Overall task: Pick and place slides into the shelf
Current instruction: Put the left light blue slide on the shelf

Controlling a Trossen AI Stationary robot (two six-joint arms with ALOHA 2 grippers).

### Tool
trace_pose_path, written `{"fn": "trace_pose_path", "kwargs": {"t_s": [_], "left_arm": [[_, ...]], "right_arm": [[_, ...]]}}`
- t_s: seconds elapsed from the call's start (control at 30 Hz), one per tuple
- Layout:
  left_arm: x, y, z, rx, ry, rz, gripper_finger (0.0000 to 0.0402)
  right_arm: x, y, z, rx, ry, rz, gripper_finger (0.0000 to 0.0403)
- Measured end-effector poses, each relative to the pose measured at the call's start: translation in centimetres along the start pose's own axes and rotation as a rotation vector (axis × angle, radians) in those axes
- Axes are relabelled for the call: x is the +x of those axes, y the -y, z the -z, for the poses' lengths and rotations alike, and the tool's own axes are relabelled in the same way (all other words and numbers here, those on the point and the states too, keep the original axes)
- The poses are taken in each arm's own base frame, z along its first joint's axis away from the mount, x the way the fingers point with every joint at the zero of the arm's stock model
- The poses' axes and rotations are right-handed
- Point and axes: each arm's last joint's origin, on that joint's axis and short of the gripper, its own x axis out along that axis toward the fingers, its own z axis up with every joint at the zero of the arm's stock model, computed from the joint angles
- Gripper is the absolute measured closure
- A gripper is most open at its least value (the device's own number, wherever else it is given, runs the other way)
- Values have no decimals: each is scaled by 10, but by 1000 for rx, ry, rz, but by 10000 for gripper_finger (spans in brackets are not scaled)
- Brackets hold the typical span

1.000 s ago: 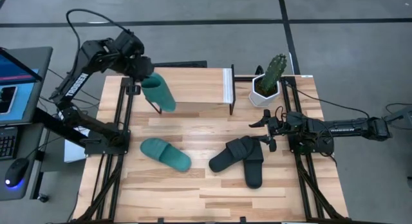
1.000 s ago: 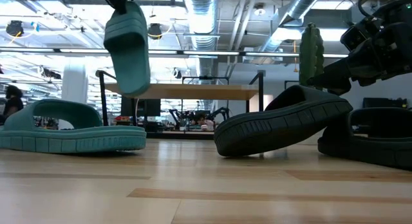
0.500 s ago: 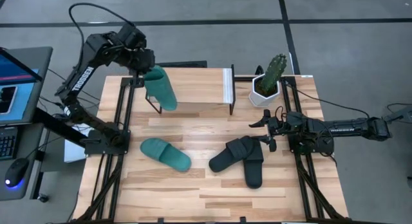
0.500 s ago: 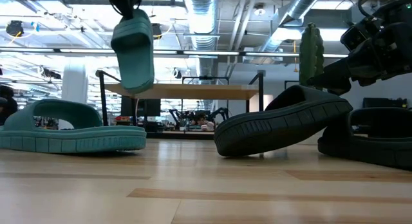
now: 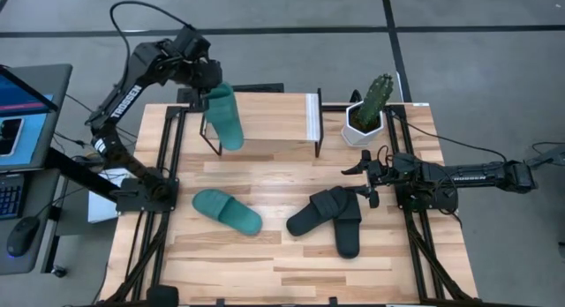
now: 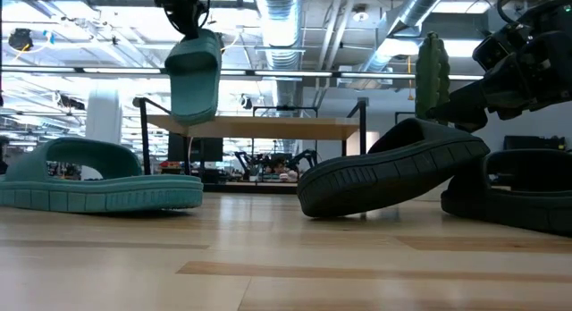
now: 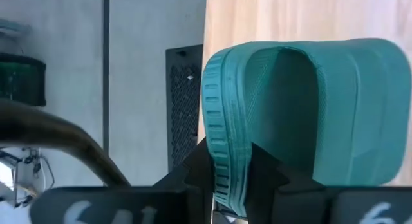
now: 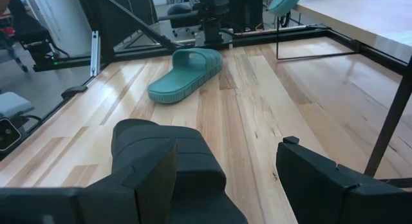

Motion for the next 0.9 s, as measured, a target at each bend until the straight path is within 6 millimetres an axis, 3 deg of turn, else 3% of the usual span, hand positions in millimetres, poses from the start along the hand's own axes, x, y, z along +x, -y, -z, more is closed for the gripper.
{"fn": "trace_pose_path", "kwargs": {"t_s": [0.37,0.9], "left_arm": [[24,-15,-4,6,-28,-28,348],[28,-17,-5,3,-21,-42,346]], "right_arm": [[0,0,0,0,0,0,154],[0,0,0,0,0,0,154]]}}
